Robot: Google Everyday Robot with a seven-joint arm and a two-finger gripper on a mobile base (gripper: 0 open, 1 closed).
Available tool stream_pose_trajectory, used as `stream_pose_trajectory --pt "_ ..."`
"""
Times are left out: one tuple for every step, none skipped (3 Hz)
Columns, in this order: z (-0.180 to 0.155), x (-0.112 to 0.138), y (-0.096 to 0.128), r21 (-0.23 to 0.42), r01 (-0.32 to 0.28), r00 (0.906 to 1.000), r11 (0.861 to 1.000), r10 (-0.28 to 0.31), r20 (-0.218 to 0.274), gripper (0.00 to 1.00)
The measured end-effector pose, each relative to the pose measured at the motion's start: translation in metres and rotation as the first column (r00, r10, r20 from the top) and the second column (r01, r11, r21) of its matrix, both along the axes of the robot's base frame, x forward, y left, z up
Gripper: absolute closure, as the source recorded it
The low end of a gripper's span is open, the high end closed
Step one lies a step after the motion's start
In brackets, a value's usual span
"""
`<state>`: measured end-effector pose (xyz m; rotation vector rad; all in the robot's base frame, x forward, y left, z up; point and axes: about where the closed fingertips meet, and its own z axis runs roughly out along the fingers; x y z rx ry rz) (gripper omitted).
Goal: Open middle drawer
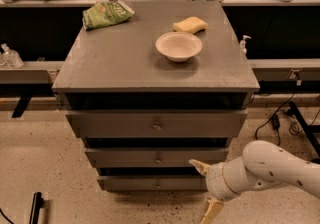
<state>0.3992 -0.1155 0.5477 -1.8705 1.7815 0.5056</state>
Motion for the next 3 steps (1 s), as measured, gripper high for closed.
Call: stream_pose_trajectory --pt "-0.012 0.007 -0.002 -0.050 0.015 0.9999 0.999 -0.015 -0.008 0.00" --pt "-0.038 0.030 -0.008 -0.097 0.015 0.9999 0.995 -0.014 0.010 0.00" --pt "-0.061 0.060 -0.022 -0.139 0.037 0.9987 0.990 -0.032 0.040 0.00"
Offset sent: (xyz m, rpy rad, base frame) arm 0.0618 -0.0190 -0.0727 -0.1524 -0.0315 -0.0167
